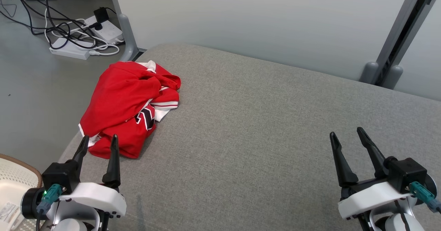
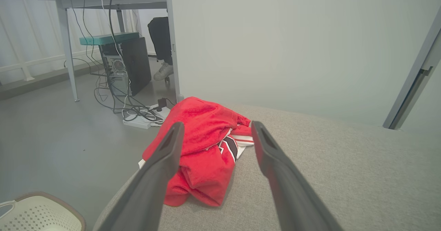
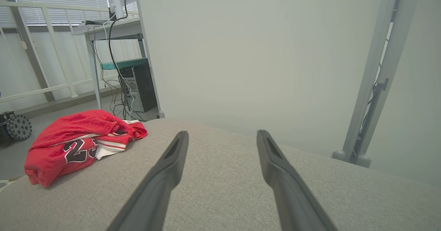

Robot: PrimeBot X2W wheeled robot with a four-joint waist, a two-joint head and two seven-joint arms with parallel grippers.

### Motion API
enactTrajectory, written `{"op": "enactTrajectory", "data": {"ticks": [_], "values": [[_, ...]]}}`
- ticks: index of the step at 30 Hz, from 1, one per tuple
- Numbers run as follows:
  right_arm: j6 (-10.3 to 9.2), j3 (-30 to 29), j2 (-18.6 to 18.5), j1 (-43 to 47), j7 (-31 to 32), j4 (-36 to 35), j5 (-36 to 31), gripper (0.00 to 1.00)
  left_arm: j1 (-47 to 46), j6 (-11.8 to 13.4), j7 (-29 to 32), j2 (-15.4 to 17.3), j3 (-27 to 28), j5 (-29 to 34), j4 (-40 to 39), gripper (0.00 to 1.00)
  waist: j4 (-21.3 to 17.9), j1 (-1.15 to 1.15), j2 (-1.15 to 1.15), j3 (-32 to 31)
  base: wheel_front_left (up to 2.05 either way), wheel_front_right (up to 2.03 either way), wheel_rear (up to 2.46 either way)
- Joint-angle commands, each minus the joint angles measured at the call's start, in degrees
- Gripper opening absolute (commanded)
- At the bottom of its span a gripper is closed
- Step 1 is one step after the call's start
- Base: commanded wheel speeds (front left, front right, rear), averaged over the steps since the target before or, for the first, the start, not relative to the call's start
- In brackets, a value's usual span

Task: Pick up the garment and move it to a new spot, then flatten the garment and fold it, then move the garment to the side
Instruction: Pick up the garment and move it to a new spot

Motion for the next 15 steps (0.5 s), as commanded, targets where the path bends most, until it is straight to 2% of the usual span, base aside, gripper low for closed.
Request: {"op": "enactTrajectory", "data": {"ticks": [1, 10, 15], "values": [[-0.02, -0.32, -0.28, -0.29, -0.13, 0.07, 0.14, 1.00, -0.66, 0.19, 0.01, 0.25, 0.03, -0.29, -0.07, 1.00, 0.10, 0.00, 0.00, 0.05, 0.00, 0.00, 0.00], [-0.02, 0.78, -0.66, -1.31, 0.52, -0.76, -0.05, 1.00, -5.00, 1.44, 1.32, 0.37, 1.23, -1.26, -0.53, 1.00, -1.24, 0.00, 0.00, 1.68, 0.00, 0.00, 0.00], [-0.02, 1.34, -1.43, -2.57, 1.35, -1.78, -0.16, 1.00, -10.22, 0.27, 3.62, 1.53, 2.20, -3.00, 3.10, 1.00, -3.59, 0.00, 0.00, 4.31, 0.00, 0.00, 0.00]]}}
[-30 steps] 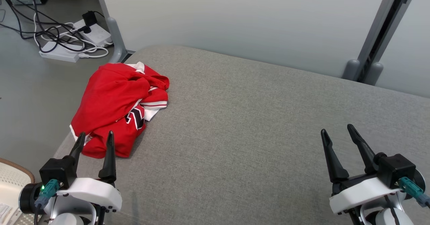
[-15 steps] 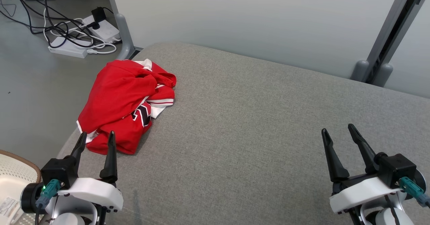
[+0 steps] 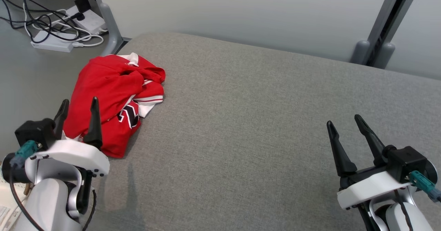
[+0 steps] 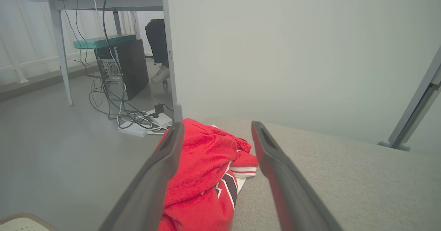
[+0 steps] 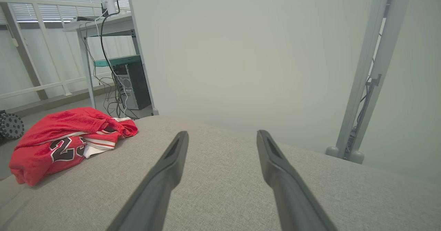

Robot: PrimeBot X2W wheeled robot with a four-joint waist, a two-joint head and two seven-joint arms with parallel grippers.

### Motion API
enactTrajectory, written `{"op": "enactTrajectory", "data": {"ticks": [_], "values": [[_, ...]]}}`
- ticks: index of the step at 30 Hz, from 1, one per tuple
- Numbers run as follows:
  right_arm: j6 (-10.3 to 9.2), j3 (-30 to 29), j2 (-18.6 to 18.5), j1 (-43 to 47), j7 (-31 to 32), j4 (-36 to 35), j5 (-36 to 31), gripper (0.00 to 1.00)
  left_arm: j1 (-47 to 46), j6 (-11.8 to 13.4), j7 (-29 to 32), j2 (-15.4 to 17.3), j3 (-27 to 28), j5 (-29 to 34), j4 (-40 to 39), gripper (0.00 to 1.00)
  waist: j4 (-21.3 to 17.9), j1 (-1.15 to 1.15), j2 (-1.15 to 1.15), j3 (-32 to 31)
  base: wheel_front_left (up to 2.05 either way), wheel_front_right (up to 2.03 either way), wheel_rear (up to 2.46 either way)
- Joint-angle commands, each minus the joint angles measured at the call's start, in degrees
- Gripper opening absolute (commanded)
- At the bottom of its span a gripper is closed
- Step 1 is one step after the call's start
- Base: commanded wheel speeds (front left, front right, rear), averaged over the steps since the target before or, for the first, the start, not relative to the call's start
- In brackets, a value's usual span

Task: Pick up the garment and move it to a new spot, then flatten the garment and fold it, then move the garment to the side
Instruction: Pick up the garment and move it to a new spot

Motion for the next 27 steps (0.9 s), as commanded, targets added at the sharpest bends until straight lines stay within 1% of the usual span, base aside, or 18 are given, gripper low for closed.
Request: {"op": "enactTrajectory", "data": {"ticks": [1, 7, 9, 10, 13, 15, 19, 22, 25, 26, 27], "values": [[-0.02, 0.12, -0.62, -0.91, 0.43, -0.46, -0.13, 1.00, -1.90, -0.67, 0.29, 0.74, 0.38, -0.48, 1.60, 1.00, -1.56, 0.00, 0.00, 1.79, 0.00, 0.00, 0.00], [-0.02, 0.42, -2.16, -2.54, 1.94, -2.25, -0.34, 1.00, -8.95, -3.65, 2.73, 1.71, 1.17, -3.67, 14.28, 1.00, -4.36, 0.00, 0.00, 6.52, 0.00, 0.00, 0.00], [-0.02, 0.32, -2.68, -3.03, 2.33, -2.84, -0.36, 1.00, -11.14, -4.18, 2.86, 1.66, 1.16, -4.11, 18.72, 1.00, -5.02, 0.00, 0.00, 8.04, 0.00, 0.00, 0.00], [-0.02, 0.20, -3.19, -3.42, 2.71, -3.46, -0.18, 1.00, -13.08, -4.90, 3.18, 1.76, 1.42, -5.01, 23.03, 1.00, -5.50, 0.00, 0.00, 9.42, 0.00, 0.00, 0.00], [-0.02, 0.29, -3.64, -3.99, 3.17, -4.33, -0.20, 1.00, -15.95, -5.49, 4.50, 2.35, 1.69, -5.78, 29.16, 1.00, -6.06, 0.00, 0.00, 11.27, 0.00, 0.00, 0.00], [-0.02, 0.30, -3.92, -4.18, 3.57, -4.65, 0.01, 1.00, -17.79, -6.03, 4.62, 2.96, 2.07, -6.21, 32.41, 1.00, -6.26, 0.00, 0.00, 12.34, 0.00, 0.00, 0.00], [-0.02, 0.46, -4.48, -4.54, 3.79, -5.12, 0.54, 1.00, -20.51, -5.86, 4.84, 3.98, 2.19, -6.36, 38.15, 1.00, -6.43, 0.00, 0.00, 13.62, 0.00, 0.00, 0.00], [-0.02, 0.72, -4.63, -4.90, 4.00, -5.34, 0.65, 1.00, -22.56, -6.33, 5.31, 4.98, 2.24, -6.63, 41.39, 1.00, -6.74, 0.00, 0.00, 14.27, 0.00, 0.00, 0.00], [-0.02, 0.95, -4.84, -5.07, 3.93, -5.42, 1.00, 1.00, -23.86, -6.86, 6.07, 5.27, 2.23, -7.05, 44.24, 1.00, -7.05, 0.00, 0.00, 14.63, 0.00, 0.00, 0.00], [-0.02, 0.95, -4.88, -5.16, 3.90, -5.43, 1.11, 1.00, -24.37, -7.09, 5.95, 5.57, 2.27, -7.19, 44.88, 0.65, -7.15, 0.00, 0.00, 14.70, 0.00, 0.00, 0.00], [-0.02, 0.96, -4.90, -5.20, 3.86, -5.43, 1.15, 1.00, -24.80, -7.40, 5.80, 5.87, 2.21, -7.25, 45.50, 0.00, -7.25, 0.00, 0.00, 14.75, 0.00, 0.00, 0.00]]}}
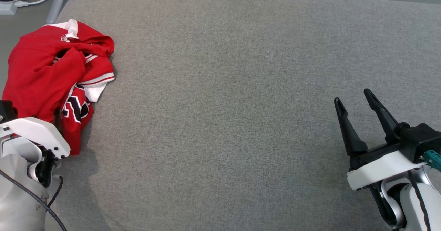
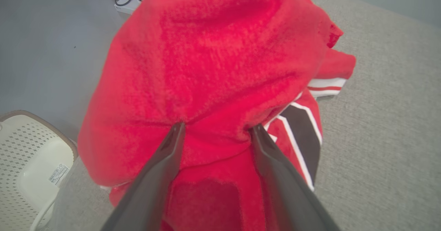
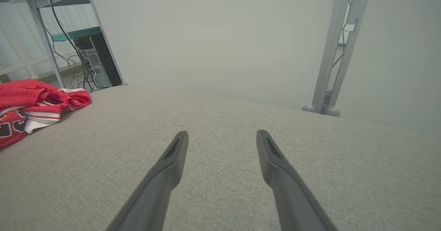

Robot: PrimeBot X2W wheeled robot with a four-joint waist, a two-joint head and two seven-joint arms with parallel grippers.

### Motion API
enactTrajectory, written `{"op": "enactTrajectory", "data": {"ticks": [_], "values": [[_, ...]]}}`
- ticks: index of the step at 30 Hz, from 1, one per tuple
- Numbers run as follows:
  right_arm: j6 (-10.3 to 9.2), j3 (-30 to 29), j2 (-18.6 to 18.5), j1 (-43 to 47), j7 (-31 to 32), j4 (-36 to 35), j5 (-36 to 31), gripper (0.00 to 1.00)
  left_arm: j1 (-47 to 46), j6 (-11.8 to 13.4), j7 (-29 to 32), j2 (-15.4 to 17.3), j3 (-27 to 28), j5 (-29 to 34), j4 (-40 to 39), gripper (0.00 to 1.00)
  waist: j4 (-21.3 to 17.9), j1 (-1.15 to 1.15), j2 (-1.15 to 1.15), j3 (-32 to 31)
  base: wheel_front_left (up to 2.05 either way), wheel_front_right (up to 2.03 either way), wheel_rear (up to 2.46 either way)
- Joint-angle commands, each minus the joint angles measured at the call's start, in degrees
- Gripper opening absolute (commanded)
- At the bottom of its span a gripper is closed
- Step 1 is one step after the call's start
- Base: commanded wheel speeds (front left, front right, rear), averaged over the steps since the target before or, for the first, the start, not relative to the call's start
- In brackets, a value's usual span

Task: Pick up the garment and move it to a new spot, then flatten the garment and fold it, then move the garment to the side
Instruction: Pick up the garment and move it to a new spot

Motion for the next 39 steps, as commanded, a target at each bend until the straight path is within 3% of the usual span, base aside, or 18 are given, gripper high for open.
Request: {"op": "enactTrajectory", "data": {"ticks": [1, 6, 11, 18, 24, 33, 39], "values": [[-0.02, -0.06, -0.35, -0.55, -0.16, -0.17, 0.37, 1.00, -1.33, -0.62, -0.30, 0.87, -0.01, -0.33, 0.82, 0.00, -0.20, 0.00, 0.00, 0.03, 0.00, 0.00, 0.00], [-0.02, -0.24, -0.01, -0.48, -0.43, 0.14, 0.30, 1.00, -2.19, -0.83, -4.07, 1.67, 0.18, -0.10, 1.12, 0.00, -0.66, 0.00, 0.00, -0.62, 0.00, 0.00, 0.00], [-0.02, 0.01, 0.72, 0.09, -1.43, 1.50, 0.79, 1.00, -1.67, -2.52, -8.20, 4.53, 1.29, -0.87, 0.28, 0.00, -1.85, 0.00, 0.00, -3.34, 0.00, 0.00, 0.00], [-0.02, -0.13, 1.86, 1.29, -2.64, 2.99, 0.62, 1.00, 2.48, -0.31, -13.11, 6.47, 1.00, 0.71, -7.68, 0.00, -3.11, 0.00, 0.00, -8.01, 0.00, 0.00, 0.00], [-0.02, -0.56, 2.93, 2.94, -3.10, 3.50, 0.48, 1.00, 9.96, 3.82, -12.59, 6.21, 0.78, 1.74, -22.54, 0.00, -4.05, 0.00, 0.00, -11.84, 0.00, 0.00, 0.00], [-0.02, -0.49, 3.95, 4.91, -3.08, 3.32, 0.32, 1.00, 26.26, 12.89, -5.28, 6.23, 1.44, 3.44, -54.84, 0.00, -7.57, 0.00, 0.00, -15.69, 0.00, 0.00, 0.00], [-0.02, -0.86, 4.31, 5.78, -2.58, 2.31, 0.02, 1.00, 32.73, 16.11, -1.46, 5.99, -0.52, 5.96, -70.14, 0.00, -10.67, 0.00, 0.00, -16.29, 0.00, 0.00, 0.00]]}}
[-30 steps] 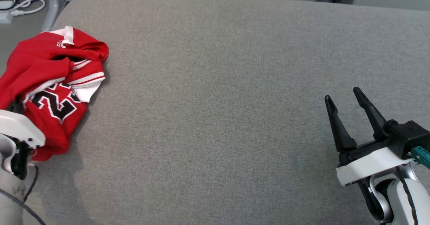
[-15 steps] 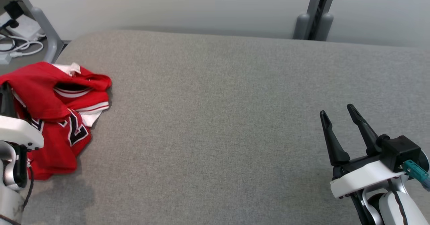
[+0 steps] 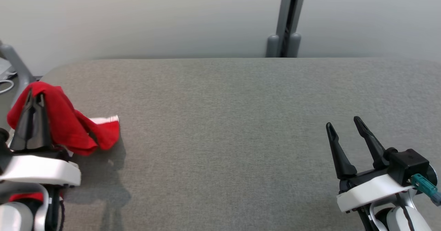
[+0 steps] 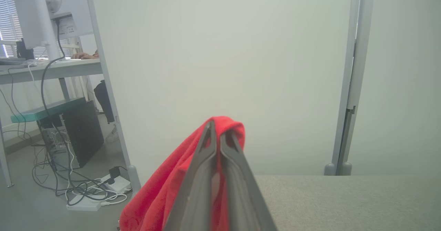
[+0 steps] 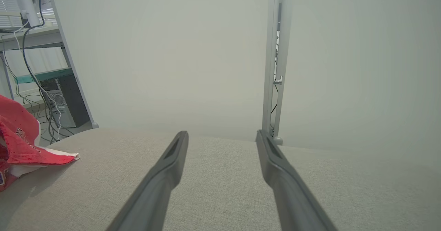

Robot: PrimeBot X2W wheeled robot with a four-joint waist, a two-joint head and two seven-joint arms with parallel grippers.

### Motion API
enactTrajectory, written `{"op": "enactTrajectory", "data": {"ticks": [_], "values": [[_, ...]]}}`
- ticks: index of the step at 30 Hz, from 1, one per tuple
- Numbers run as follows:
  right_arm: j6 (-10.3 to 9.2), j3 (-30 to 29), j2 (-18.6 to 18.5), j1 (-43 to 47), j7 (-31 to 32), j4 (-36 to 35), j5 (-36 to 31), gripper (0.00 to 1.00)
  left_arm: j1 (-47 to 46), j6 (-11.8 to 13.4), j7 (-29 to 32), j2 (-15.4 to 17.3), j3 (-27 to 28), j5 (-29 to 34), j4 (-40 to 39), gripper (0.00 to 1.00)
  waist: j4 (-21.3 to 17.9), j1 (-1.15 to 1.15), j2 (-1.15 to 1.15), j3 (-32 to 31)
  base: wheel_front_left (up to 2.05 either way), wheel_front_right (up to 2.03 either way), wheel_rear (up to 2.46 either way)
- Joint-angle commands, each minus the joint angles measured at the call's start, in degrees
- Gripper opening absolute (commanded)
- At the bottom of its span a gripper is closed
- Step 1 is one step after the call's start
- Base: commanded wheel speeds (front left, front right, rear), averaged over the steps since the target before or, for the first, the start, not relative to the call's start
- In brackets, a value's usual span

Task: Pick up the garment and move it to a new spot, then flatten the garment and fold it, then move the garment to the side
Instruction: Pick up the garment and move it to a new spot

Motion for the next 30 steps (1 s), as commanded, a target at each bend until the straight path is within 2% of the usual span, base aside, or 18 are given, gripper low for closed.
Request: {"op": "enactTrajectory", "data": {"ticks": [1, 6, 10, 11, 15, 22, 30], "values": [[-0.02, -0.34, -0.08, 0.34, 0.23, -0.53, -0.27, 1.00, 0.84, 0.64, 0.71, -0.14, -1.08, 1.24, -3.15, 0.00, -1.87, 0.00, 0.00, -0.08, 0.00, 0.00, 0.00], [-0.02, -0.01, 0.20, -0.45, 0.53, -1.69, 0.02, 1.00, 0.43, 0.90, 2.18, -2.08, -5.94, 3.16, -8.64, 0.00, -6.13, 0.00, 0.00, 1.25, 0.00, 0.00, 0.00], [-0.02, 0.75, 0.41, -1.30, 0.57, -2.39, 0.14, 1.00, -2.20, -0.67, 2.44, -3.96, -10.09, 3.36, -8.68, 0.00, -10.45, 0.00, 0.00, 2.60, 0.00, 0.00, 0.00], [-0.02, 0.75, 0.41, -1.30, 0.57, -2.39, 0.14, 1.00, -2.20, -0.67, 2.44, -3.96, -10.09, 3.36, -8.68, 0.00, -10.45, 0.00, 0.00, 2.60, 0.00, 0.00, 0.00], [-0.02, 1.10, 0.50, -2.32, 0.21, -2.80, 0.48, 1.00, -5.50, -2.89, 2.85, -6.18, -15.03, 3.71, -6.85, 0.00, -14.95, 0.00, 0.00, 4.46, 0.00, 0.00, 0.00], [-0.02, 0.72, 0.90, -4.25, -0.79, -2.60, 1.20, 1.00, -13.54, -7.89, 3.03, -9.62, -22.30, 4.69, 1.46, 0.00, -21.66, 0.00, 0.00, 8.87, 0.00, 0.00, 0.00], [-0.02, 0.73, 1.62, -6.18, -2.75, -0.80, 2.25, 1.00, -18.55, -11.81, 0.54, -15.04, -27.56, 3.67, 15.45, 0.00, -26.19, 0.00, 0.00, 13.38, 0.00, 0.00, 0.00]]}}
